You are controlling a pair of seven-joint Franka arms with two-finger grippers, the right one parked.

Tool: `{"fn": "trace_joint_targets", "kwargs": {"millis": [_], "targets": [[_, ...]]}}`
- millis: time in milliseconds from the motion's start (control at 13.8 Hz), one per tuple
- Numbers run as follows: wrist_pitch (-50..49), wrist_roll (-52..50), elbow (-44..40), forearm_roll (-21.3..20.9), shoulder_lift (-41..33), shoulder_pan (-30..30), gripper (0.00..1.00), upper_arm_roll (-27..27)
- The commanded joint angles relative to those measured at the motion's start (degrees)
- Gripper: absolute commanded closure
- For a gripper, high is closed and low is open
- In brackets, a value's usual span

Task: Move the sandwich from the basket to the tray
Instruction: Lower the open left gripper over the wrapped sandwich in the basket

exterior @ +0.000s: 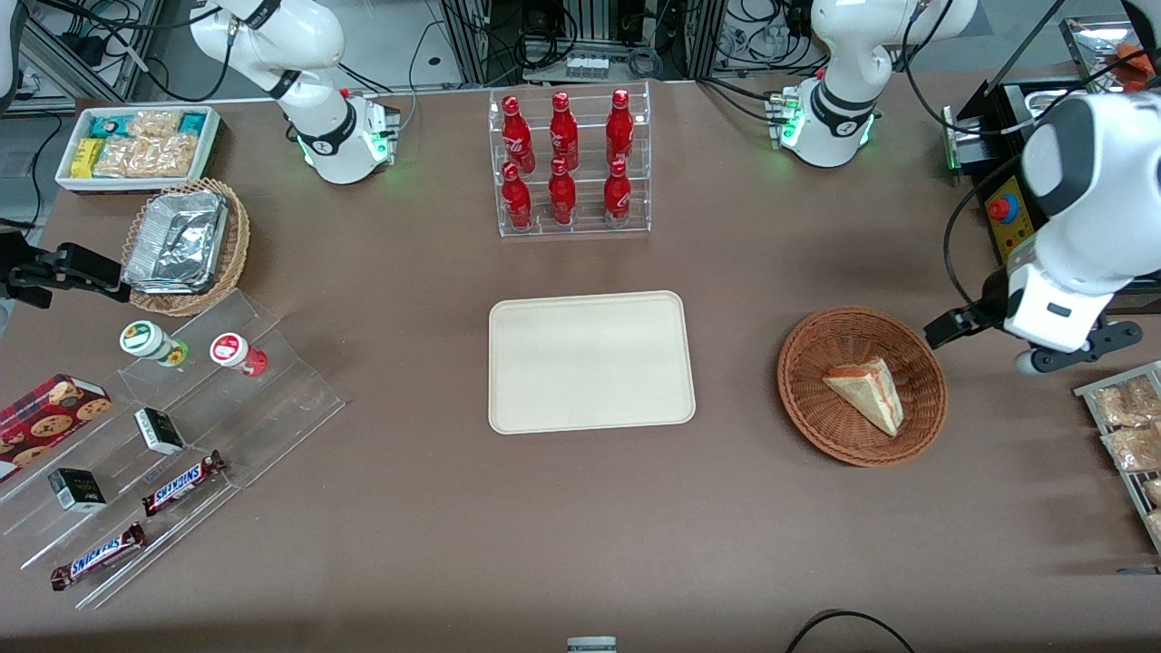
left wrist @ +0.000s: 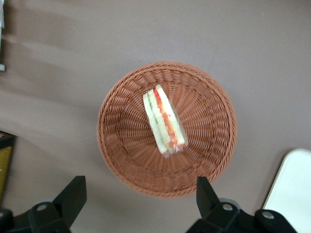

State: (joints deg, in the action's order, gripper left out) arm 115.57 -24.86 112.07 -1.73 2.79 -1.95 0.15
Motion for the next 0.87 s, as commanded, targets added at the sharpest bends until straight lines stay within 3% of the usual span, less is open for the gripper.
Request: {"fn": "trace_joint_targets", "kwargs": {"millis": [0, 363, 798], "targets": [[8.2, -8.0, 6.1, 0.6, -0.3, 0.0, 0.00, -0.2], [15.9, -16.3, 7.8, 0.5, 5.5, -0.3, 0.00, -1.5], [24.0, -18.5, 11.6, 0.4, 8.3, -0.4, 0.00, -2.4]]}}
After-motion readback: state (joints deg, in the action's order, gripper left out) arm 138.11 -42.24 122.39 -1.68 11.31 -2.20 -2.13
